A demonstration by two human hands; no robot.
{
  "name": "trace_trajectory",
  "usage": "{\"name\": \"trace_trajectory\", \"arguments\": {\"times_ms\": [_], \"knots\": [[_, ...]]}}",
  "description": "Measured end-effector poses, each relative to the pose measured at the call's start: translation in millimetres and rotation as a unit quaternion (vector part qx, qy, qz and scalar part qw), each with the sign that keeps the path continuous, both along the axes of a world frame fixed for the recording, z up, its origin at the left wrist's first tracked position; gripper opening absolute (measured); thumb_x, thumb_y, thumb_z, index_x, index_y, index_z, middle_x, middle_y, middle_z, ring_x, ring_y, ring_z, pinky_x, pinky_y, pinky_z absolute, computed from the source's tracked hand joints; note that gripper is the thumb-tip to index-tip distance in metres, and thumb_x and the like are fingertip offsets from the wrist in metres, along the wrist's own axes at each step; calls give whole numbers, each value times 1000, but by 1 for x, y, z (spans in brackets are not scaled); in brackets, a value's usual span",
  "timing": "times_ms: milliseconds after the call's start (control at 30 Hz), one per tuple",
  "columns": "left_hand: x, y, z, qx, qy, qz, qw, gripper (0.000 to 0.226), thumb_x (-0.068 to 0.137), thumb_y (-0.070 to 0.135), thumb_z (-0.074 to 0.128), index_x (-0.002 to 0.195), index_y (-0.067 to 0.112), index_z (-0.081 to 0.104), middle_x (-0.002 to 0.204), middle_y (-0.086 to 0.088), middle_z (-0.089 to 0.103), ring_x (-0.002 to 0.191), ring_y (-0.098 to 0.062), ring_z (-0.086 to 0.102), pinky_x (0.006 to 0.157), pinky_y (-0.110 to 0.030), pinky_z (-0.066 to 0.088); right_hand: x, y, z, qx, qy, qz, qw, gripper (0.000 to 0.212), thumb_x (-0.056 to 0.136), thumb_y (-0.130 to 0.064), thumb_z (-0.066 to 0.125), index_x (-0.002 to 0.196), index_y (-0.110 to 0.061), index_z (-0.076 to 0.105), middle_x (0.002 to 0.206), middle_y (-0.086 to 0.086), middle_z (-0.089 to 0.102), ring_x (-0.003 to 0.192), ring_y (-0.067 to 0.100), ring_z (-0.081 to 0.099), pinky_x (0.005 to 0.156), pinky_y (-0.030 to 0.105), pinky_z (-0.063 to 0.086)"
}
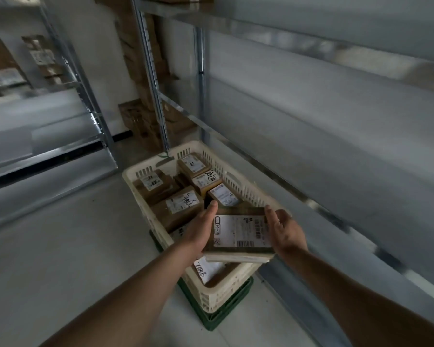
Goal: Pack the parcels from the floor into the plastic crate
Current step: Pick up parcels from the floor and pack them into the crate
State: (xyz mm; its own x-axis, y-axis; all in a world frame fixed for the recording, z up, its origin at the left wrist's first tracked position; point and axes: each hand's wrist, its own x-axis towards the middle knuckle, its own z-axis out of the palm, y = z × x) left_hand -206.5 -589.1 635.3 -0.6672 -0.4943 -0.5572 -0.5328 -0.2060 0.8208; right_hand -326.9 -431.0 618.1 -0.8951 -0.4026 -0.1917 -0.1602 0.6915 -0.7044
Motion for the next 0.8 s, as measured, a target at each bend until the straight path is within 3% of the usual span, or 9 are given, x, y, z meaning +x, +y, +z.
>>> {"name": "trace_trajectory", "arguments": {"times_ms": [100, 200, 300, 367, 433, 500, 600, 733, 800], "knots": [[-1, -37, 0, -14, 6, -30, 999, 78, 83, 81, 32, 129, 24, 59, 123, -5, 65, 119, -26, 57, 104, -51, 44, 6, -31, -1, -4, 1, -17, 1000, 53, 101, -59, 25, 104, -19, 60, 88, 5, 64, 81, 23, 64, 73, 35, 56], [-6, -66, -6, -24, -21, -48, 998, 91, 72, 91, 28, 133, 28, 54, 127, -6, 62, 119, -28, 56, 104, -53, 43, 9, -55, -1, -11, -2, -26, 1000, 53, 100, -60, 26, 101, -18, 59, 80, -1, 55, 83, 25, 63, 78, 39, 57], [-14, -85, -9, -20, -22, -71, 997, 104, 64, 96, 29, 142, 28, 41, 133, -10, 56, 122, -30, 53, 103, -56, 43, 5, -72, -4, -30, -9, -41, 999, 53, 98, -63, 27, 98, -21, 60, 82, 4, 62, 83, 27, 66, 78, 42, 59], [-22, -97, -12, -21, -20, -74, 997, 106, 62, 97, 30, 145, 31, 35, 136, -10, 53, 122, -31, 52, 102, -57, 43, 0, -84, -5, -30, -10, -45, 998, 51, 100, -61, 28, 97, -21, 59, 80, 2, 62, 78, 21, 64, 70, 34, 57], [-31, -107, -14, -27, -17, -60, 998, 105, 65, 95, 31, 148, 31, 30, 141, -11, 49, 126, -32, 49, 104, -58, 41, -8, -95, -6, -13, 0, -37, 999, 49, 101, -59, 26, 95, -22, 58, 78, -1, 60, 71, 13, 58, 58, 23, 45], [-41, -118, -15, -36, -26, -55, 998, 114, 55, 99, 31, 149, 35, 28, 145, -9, 46, 131, -32, 45, 105, -58, 39, -18, -108, -8, -9, -3, -32, 999, 49, 100, -60, 25, 93, -25, 57, 79, -1, 62, 71, 13, 59, 54, 21, 40], [-53, -130, -17, -32, -32, -43, 998, 89, 78, 86, 31, 150, 34, 27, 145, -10, 46, 129, -32, 47, 103, -58, 42, -35, -125, -18, -21, -13, -15, 1000, 55, 99, -63, 21, 94, -23, 59, 83, 3, 66, 77, 19, 65, 62, 27, 51], [-72, -147, -28, -17, -35, -11, 999, 109, 57, 91, 39, 152, 41, 17, 151, -9, 39, 132, -35, 44, 99, -62, 43, -57, -147, -30, -38, -26, 0, 999, 60, 98, -65, 22, 98, -23, 63, 83, 1, 68, 78, 18, 68, 67, 30, 57], [-80, -152, -25, 0, -49, 6, 999, 110, 58, 89, 43, 152, 42, 12, 151, -10, 39, 130, -36, 46, 97, -62, 45, -67, -158, -36, -42, -42, 4, 998, 59, 98, -66, 23, 97, -24, 65, 84, 0, 69, 77, 17, 68, 66, 30, 57]]}}
